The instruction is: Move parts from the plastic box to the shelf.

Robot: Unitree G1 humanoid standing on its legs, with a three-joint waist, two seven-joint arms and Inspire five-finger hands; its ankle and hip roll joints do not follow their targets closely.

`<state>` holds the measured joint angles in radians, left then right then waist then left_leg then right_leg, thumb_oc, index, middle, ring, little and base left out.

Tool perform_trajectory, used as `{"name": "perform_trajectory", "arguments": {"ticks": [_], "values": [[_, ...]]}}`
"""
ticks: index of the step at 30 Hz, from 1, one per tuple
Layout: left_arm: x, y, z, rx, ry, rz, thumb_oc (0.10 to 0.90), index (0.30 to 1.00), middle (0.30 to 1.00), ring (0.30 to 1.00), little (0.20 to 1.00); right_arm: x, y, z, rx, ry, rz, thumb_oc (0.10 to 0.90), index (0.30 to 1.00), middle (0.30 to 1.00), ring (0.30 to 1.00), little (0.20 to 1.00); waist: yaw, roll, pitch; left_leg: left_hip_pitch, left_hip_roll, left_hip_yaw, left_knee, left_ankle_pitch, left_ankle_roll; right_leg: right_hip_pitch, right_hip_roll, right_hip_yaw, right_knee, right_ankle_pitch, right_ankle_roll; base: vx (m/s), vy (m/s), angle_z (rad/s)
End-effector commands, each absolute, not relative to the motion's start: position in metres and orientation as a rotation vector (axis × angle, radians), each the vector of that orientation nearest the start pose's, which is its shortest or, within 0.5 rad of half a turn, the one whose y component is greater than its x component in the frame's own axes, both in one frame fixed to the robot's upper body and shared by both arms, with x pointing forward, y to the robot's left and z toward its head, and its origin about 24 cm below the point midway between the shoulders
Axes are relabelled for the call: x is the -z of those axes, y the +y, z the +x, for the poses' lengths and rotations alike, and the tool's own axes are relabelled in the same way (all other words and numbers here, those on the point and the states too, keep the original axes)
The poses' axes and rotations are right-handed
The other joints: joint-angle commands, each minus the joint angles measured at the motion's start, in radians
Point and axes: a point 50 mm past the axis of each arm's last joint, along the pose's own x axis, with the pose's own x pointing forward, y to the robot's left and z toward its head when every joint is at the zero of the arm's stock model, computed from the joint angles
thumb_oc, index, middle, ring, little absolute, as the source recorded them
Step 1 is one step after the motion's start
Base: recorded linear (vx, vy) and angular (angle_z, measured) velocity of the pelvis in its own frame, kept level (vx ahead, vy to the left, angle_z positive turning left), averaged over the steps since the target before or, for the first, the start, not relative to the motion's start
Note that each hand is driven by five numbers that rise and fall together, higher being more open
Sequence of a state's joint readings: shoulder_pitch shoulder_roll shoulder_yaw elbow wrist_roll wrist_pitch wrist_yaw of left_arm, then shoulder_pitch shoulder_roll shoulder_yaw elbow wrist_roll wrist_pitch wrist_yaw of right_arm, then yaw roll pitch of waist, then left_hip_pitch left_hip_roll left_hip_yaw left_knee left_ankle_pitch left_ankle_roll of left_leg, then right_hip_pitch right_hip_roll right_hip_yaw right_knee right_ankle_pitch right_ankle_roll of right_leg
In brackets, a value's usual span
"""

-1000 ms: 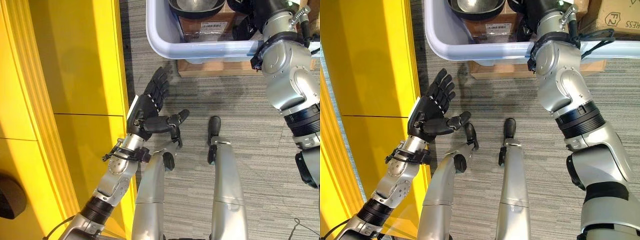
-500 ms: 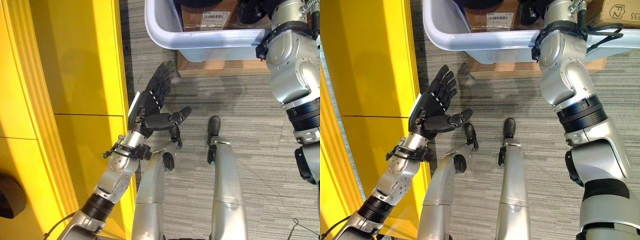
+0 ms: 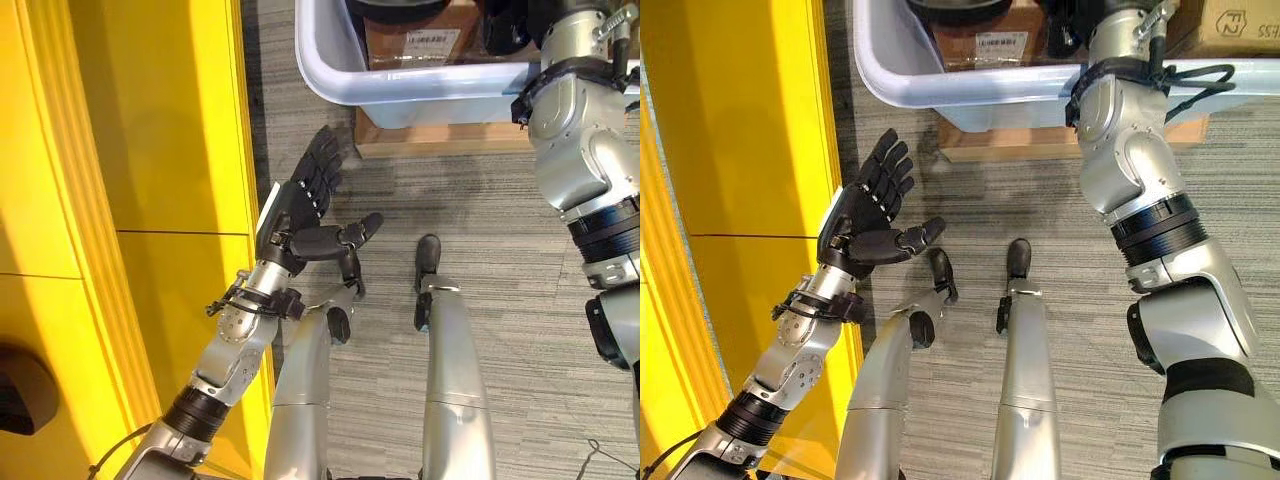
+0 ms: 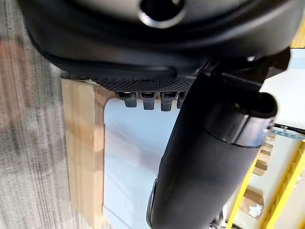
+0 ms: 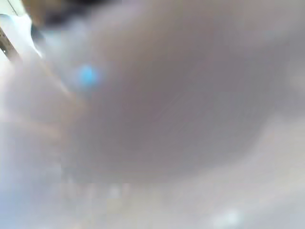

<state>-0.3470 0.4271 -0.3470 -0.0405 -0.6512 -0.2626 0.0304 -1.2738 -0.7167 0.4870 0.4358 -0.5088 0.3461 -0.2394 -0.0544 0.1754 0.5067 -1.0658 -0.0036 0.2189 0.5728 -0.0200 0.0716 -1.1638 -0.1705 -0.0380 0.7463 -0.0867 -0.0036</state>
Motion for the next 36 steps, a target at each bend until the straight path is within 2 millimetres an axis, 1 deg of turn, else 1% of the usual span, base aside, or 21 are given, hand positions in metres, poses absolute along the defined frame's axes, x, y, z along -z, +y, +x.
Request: {"name": "perform_trajectory", "arguments": {"ticks": [1, 3, 4, 5, 6, 7, 8, 10, 12, 14, 19, 24, 27, 28, 30, 31, 35, 36], "values": [[-0.178, 0.130, 0.280, 0.433, -0.629, -0.234, 0.900, 1.000, 1.000, 1.000, 1.000, -0.299, -0.186, 0.388, 0.343, -0.432, -1.299, 0.400, 0.300, 0.300, 0.300, 0.300, -0.023, 0.071, 0.013, 0.070, 0.006, -0.058, -0.034, -0.088, -0.087, 0.059, 0.037, 0.041, -0.057, -0.072, 0.056, 0.03, 0.001, -0.04], [-0.177, 0.131, 0.278, 0.435, -0.631, -0.238, 0.900, 1.000, 1.000, 1.000, 1.000, -0.299, -0.178, 0.381, 0.361, -0.533, -1.268, 0.400, 0.300, 0.300, 0.300, 0.300, -0.029, 0.066, 0.013, 0.095, 0.007, -0.055, -0.048, -0.085, -0.088, 0.085, 0.038, 0.038, -0.078, -0.066, 0.058, -0.04, 0.001, -0.02], [-0.180, 0.132, 0.278, 0.433, -0.647, -0.238, 0.900, 1.000, 1.000, 1.000, 1.000, -0.304, -0.175, 0.377, 0.380, -0.583, -1.249, 0.400, 0.300, 0.300, 0.300, 0.300, -0.032, 0.064, 0.013, 0.079, 0.010, -0.044, -0.062, -0.059, -0.081, 0.069, 0.038, 0.032, -0.095, -0.039, 0.053, -0.01, 0.007, -0.03], [-0.177, 0.131, 0.277, 0.433, -0.633, -0.241, 0.900, 1.000, 1.000, 1.000, 1.000, -0.300, -0.174, 0.376, 0.375, -0.595, -1.240, 0.400, 0.300, 0.300, 0.300, 0.300, -0.034, 0.063, 0.013, 0.110, 0.009, -0.051, -0.059, -0.083, -0.088, 0.100, 0.040, 0.037, -0.091, -0.063, 0.059, -0.07, 0.011, -0.06], [-0.181, 0.133, 0.276, 0.426, -0.651, -0.243, 0.900, 1.000, 1.000, 1.000, 1.000, -0.306, -0.169, 0.367, 0.392, -0.679, -1.191, 0.400, 0.300, 0.300, 0.300, 0.300, -0.040, 0.057, 0.013, 0.106, 0.010, -0.040, -0.081, -0.054, -0.082, 0.097, 0.041, 0.031, -0.119, -0.033, 0.056, -0.03, 0.011, -0.06], [-0.180, 0.134, 0.273, 0.418, -0.653, -0.243, 0.900, 1.000, 1.000, 1.000, 1.000, -0.303, -0.164, 0.356, 0.398, -0.760, -1.138, 0.400, 0.300, 0.300, 0.300, 0.300, -0.053, 0.046, 0.013, 0.137, 0.012, -0.032, -0.101, -0.049, -0.084, 0.129, 0.045, 0.029, -0.146, -0.025, 0.059, -0.09, 0.012, -0.09], [-0.178, 0.134, 0.271, 0.413, -0.650, -0.244, 0.900, 1.000, 1.000, 1.000, 1.000, -0.299, -0.161, 0.349, 0.389, -0.796, -1.118, 0.400, 0.300, 0.300, 0.300, 0.300, -0.060, 0.039, 0.013, 0.162, 0.014, -0.025, -0.118, -0.046, -0.086, 0.154, 0.046, 0.026, -0.168, -0.018, 0.061, -0.03, 0.015, -0.13], [-0.177, 0.134, 0.266, 0.399, -0.654, -0.250, 0.900, 1.000, 1.000, 1.000, 1.000, -0.289, -0.148, 0.334, 0.359, -0.877, -1.042, 0.400, 0.300, 0.300, 0.300, 0.300, -0.080, 0.024, 0.013, 0.215, 0.021, -0.017, -0.148, -0.041, -0.090, 0.204, 0.048, 0.027, -0.209, -0.008, 0.065, -0.03, 0.015, -0.24], [-0.172, 0.133, 0.262, 0.392, -0.650, -0.255, 0.900, 1.000, 1.000, 1.000, 1.000, -0.273, -0.131, 0.322, 0.306, -0.917, -1.043, 0.400, 0.300, 0.300, 0.300, 0.300, -0.098, 0.003, 0.013, 0.284, 0.035, -0.007, -0.173, -0.041, -0.091, 0.276, 0.044, 0.022, -0.262, 0.005, 0.066, -0.02, -0.018, -0.15], [-0.169, 0.133, 0.260, 0.400, -0.643, -0.252, 0.900, 1.000, 1.000, 1.000, 1.000, -0.265, -0.124, 0.319, 0.277, -0.913, -1.039, 0.400, 0.300, 0.300, 0.300, 0.300, -0.105, -0.011, 0.013, 0.341, 0.048, -0.004, -0.198, -0.037, -0.093, 0.339, 0.040, 0.015, -0.306, 0.017, 0.068, -0.01, -0.058, -0.13], [-0.168, 0.134, 0.260, 0.402, -0.640, -0.250, 0.900, 1.000, 1.000, 1.000, 1.000, -0.261, -0.119, 0.319, 0.260, -0.913, -1.045, 0.400, 0.300, 0.300, 0.300, 0.300, -0.106, -0.022, 0.013, 0.395, 0.059, -0.004, -0.218, -0.035, -0.093, 0.395, 0.038, 0.007, -0.333, 0.021, 0.069, 0.00, -0.038, 0.00], [-0.165, 0.136, 0.258, 0.415, -0.626, -0.245, 0.900, 1.000, 1.000, 1.000, 1.000, -0.261, -0.116, 0.317, 0.223, -0.918, -1.031, 0.400, 0.300, 0.300, 0.300, 0.300, -0.105, -0.033, 0.013, 0.450, 0.069, -0.007, -0.238, -0.032, -0.096, 0.454, 0.038, -0.001, -0.355, 0.021, 0.067, 0.01, -0.042, -0.02], [-0.163, 0.137, 0.257, 0.421, -0.622, -0.243, 0.900, 1.000, 1.000, 1.000, 1.000, -0.263, -0.113, 0.312, 0.199, -0.942, -1.008, 0.400, 0.300, 0.300, 0.300, 0.300, -0.104, -0.040, 0.013, 0.485, 0.071, -0.011, -0.248, -0.033, -0.096, 0.491, 0.039, -0.003, -0.366, 0.019, 0.066, 0.01, -0.035, -0.03], [-0.163, 0.137, 0.257, 0.421, -0.622, -0.243, 0.900, 1.000, 1.000, 1.000, 1.000, -0.263, -0.113, 0.312, 0.199, -0.942, -1.008, 0.400, 0.300, 0.300, 0.300, 0.300, -0.104, -0.040, 0.013, 0.485, 0.071, -0.011, -0.248, -0.033, -0.096, 0.491, 0.039, -0.003, -0.366, 0.019, 0.066, 0.02, -0.032, -0.02], [-0.162, 0.138, 0.255, 0.421, -0.614, -0.243, 0.900, 1.000, 1.000, 1.000, 1.000, -0.264, -0.111, 0.307, 0.195, -0.970, -0.973, 0.400, 0.300, 0.300, 0.300, 0.300, -0.104, -0.047, 0.013, 0.530, 0.074, -0.012, -0.258, -0.037, -0.096, 0.537, 0.042, -0.005, -0.375, 0.015, 0.065, 0.04, -0.013, -0.01], [-0.161, 0.142, 0.253, 0.420, -0.609, -0.248, 0.900, 1.000, 1.000, 1.000, 1.000, -0.265, -0.112, 0.299, 0.196, -1.007, -0.940, 0.400, 0.300, 0.300, 0.300, 0.300, -0.109, -0.054, 0.013, 0.578, 0.076, -0.013, -0.263, -0.044, -0.097, 0.587, 0.045, -0.001, -0.386, 0.010, 0.065, 0.08, -0.009, -0.01], [-0.159, 0.145, 0.251, 0.422, -0.605, -0.248, 0.900, 1.000, 1.000, 1.000, 1.000, -0.268, -0.111, 0.289, 0.194, -1.069, -0.920, 0.400, 0.300, 0.300, 0.300, 0.300, -0.114, -0.062, 0.013, 0.638, 0.079, -0.013, -0.280, -0.046, -0.095, 0.645, 0.049, 0.004, -0.408, 0.014, 0.065, 0.06, -0.003, -0.05], [-0.158, 0.145, 0.250, 0.423, -0.602, -0.253, 0.900, 1.000, 1.000, 1.000, 1.000, -0.268, -0.111, 0.284, 0.202, -1.096, -0.914, 0.400, 0.300, 0.300, 0.300, 0.300, -0.116, -0.065, 0.013, 0.665, 0.081, -0.014, -0.282, -0.055, -0.095, 0.672, 0.049, 0.005, -0.411, 0.006, 0.067, 0.06, -0.005, -0.06]]}}
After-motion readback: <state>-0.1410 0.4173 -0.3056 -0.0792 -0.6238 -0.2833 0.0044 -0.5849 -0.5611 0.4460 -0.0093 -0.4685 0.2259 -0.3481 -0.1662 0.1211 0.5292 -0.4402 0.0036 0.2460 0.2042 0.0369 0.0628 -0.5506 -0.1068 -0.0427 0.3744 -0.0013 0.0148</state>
